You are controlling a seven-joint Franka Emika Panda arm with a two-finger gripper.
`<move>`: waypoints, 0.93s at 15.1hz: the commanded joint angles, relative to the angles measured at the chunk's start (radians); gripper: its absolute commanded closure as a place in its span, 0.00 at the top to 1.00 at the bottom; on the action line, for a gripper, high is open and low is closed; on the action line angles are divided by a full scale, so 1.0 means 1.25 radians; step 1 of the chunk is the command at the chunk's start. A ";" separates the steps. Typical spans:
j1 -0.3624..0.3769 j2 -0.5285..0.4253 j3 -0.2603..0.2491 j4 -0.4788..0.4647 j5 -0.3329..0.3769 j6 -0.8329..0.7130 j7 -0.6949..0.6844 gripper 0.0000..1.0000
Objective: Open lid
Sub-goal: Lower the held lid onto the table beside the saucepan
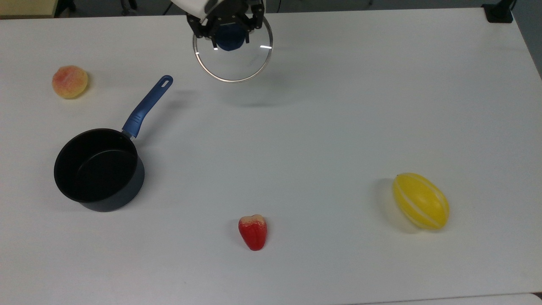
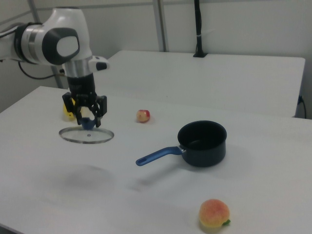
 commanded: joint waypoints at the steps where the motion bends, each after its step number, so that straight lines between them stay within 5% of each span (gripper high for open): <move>1: 0.025 -0.033 0.001 -0.103 0.014 0.086 -0.012 0.36; 14: 0.091 0.007 0.006 -0.312 -0.008 0.456 0.230 0.36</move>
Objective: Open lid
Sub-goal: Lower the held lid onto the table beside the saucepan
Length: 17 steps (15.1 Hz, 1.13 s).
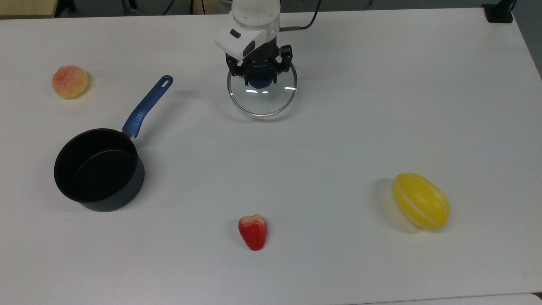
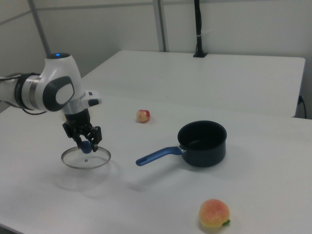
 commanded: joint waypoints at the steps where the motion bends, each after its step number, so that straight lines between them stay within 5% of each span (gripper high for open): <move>1: 0.019 -0.007 0.005 -0.065 -0.018 0.098 0.092 0.36; 8: 0.032 0.058 0.010 -0.073 -0.048 0.144 0.157 0.39; 9: 0.032 0.059 0.010 -0.072 -0.048 0.143 0.161 0.45; 11: 0.031 0.058 0.010 -0.066 -0.044 0.132 0.188 0.80; 13: 0.031 0.057 0.010 -0.062 -0.045 0.128 0.222 1.00; 17: 0.027 0.038 0.012 -0.015 -0.044 0.038 0.223 1.00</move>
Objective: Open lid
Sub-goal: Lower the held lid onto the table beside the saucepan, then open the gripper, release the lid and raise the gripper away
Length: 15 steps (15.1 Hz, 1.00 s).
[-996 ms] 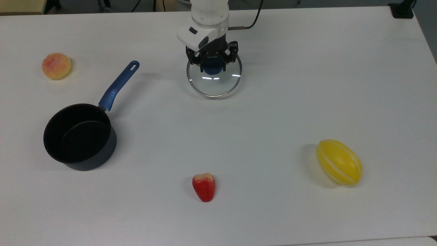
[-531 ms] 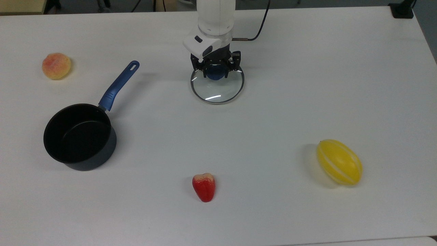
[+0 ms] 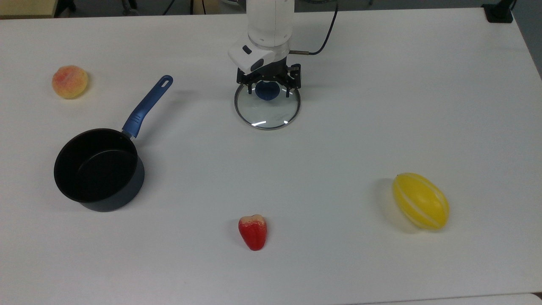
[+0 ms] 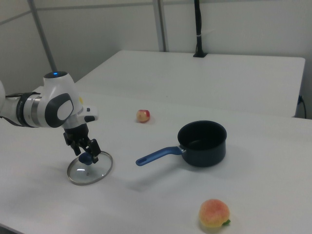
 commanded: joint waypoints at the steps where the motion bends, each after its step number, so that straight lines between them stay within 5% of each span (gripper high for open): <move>1: -0.003 -0.030 0.004 0.098 0.008 -0.175 0.016 1.00; 7: -0.010 -0.119 -0.024 0.231 0.029 -0.408 0.012 1.00; 15: 0.060 -0.205 -0.201 0.353 0.100 -0.583 -0.048 1.00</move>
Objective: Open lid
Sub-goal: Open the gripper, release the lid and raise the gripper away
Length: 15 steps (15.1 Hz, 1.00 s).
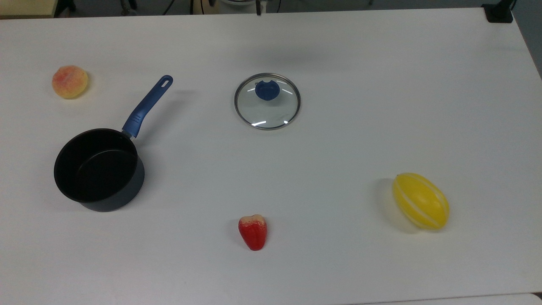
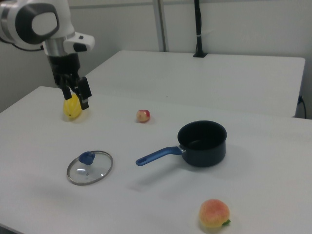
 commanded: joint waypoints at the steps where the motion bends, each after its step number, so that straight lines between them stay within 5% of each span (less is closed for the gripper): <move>1: 0.061 -0.027 -0.078 0.015 0.025 -0.031 -0.065 1.00; 9: 0.061 -0.002 -0.093 0.014 0.014 0.103 -0.294 1.00; 15: 0.061 0.000 -0.093 0.015 0.015 0.097 -0.299 1.00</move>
